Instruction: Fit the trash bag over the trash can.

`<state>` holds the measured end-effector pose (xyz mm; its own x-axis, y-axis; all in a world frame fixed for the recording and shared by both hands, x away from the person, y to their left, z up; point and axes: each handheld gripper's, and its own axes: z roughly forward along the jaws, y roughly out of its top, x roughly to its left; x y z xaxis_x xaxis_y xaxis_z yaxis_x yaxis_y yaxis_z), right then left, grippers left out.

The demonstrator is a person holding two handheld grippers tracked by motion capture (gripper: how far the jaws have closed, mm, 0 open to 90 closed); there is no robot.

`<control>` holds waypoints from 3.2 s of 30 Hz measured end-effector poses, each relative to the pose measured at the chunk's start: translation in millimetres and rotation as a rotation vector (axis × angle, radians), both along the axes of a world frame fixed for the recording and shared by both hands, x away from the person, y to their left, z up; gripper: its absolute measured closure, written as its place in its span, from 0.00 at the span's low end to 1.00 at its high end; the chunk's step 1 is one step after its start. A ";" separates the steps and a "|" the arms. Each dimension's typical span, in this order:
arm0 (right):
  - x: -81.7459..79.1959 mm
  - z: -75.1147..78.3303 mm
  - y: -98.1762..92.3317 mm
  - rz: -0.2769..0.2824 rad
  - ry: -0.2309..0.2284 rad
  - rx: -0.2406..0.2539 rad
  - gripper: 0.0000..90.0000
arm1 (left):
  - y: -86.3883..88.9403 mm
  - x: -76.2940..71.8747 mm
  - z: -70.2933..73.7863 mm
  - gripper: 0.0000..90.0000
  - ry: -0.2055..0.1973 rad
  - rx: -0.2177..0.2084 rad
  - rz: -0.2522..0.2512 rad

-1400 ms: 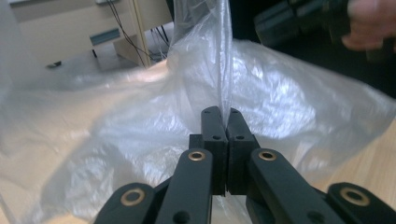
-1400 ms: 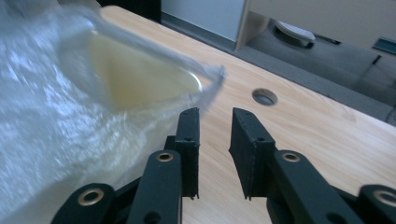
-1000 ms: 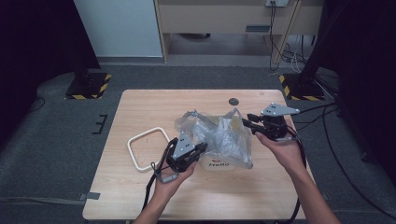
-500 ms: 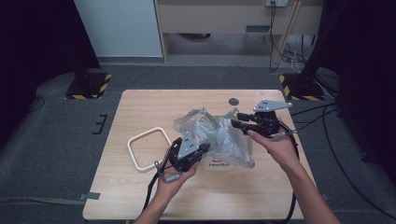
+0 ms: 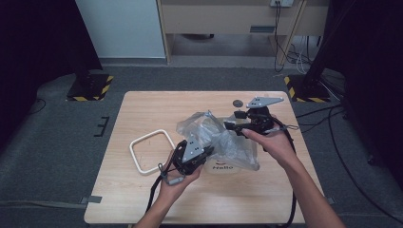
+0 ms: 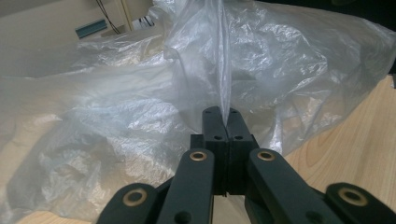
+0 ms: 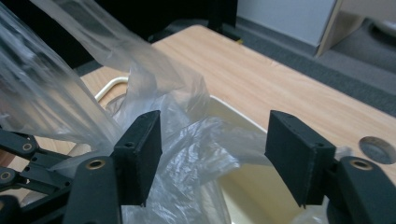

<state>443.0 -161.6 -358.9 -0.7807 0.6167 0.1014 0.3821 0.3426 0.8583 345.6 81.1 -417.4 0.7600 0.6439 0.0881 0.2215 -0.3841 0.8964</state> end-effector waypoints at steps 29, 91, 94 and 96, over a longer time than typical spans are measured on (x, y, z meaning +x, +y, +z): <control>17.2 -10.0 -15.1 -0.020 0.042 -0.029 0.98 | 19.8 -10.4 -4.7 1.00 -0.011 -0.031 -0.001; 60.9 -40.4 -42.5 -0.173 0.062 -0.195 0.99 | 34.6 -26.3 -35.0 1.00 0.058 0.000 0.046; 62.1 -44.0 -41.9 -0.173 0.073 -0.206 0.99 | 34.4 -24.2 -38.0 1.00 0.062 0.011 0.054; 62.9 -47.6 -41.3 -0.175 0.086 -0.216 0.99 | 35.0 -22.9 -40.2 1.00 0.069 0.009 0.056</control>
<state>505.9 -202.9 -406.6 -0.6547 0.7557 0.0144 0.5196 0.4362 0.7346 322.7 116.0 -457.6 0.7272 0.6851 0.0425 0.3040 -0.3770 0.8749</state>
